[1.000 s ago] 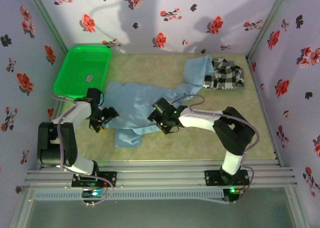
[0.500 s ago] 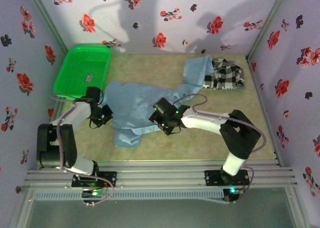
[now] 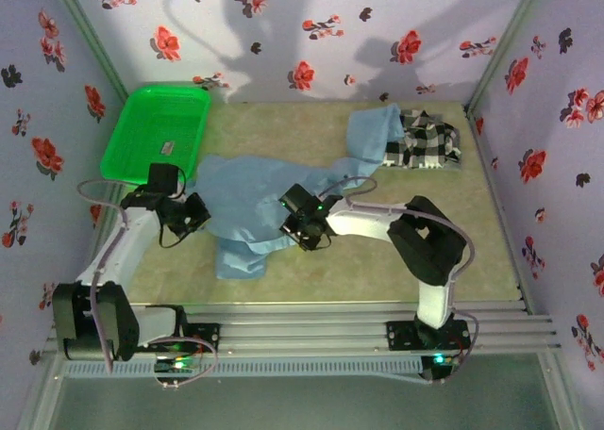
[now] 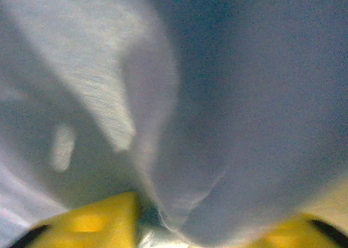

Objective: Fold and stack the long sleeve shirts

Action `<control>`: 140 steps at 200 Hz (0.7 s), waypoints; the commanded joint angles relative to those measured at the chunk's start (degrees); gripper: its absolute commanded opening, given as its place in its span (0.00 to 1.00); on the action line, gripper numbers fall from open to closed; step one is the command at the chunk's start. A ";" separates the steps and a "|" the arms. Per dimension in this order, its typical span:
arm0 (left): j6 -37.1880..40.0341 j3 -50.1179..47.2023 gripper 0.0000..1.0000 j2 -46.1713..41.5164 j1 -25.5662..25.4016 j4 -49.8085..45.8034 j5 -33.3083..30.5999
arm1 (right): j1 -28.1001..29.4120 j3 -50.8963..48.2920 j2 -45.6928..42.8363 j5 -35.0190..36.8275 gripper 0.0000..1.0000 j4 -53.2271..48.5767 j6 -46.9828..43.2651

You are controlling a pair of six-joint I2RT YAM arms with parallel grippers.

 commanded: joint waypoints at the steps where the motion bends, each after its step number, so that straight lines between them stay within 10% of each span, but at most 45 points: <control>1: -0.65 3.34 0.00 -3.20 0.31 -3.29 2.23 | -2.42 2.91 -0.32 3.27 0.20 -1.80 -1.81; 37: -2.00 11.66 0.00 -6.19 0.27 -1.84 5.25 | -4.77 11.58 -6.33 6.95 0.01 -9.51 -10.06; 140: 3.24 55.80 0.00 6.66 7.98 -2.27 7.54 | -19.04 66.84 7.64 -6.24 0.00 -17.51 -32.36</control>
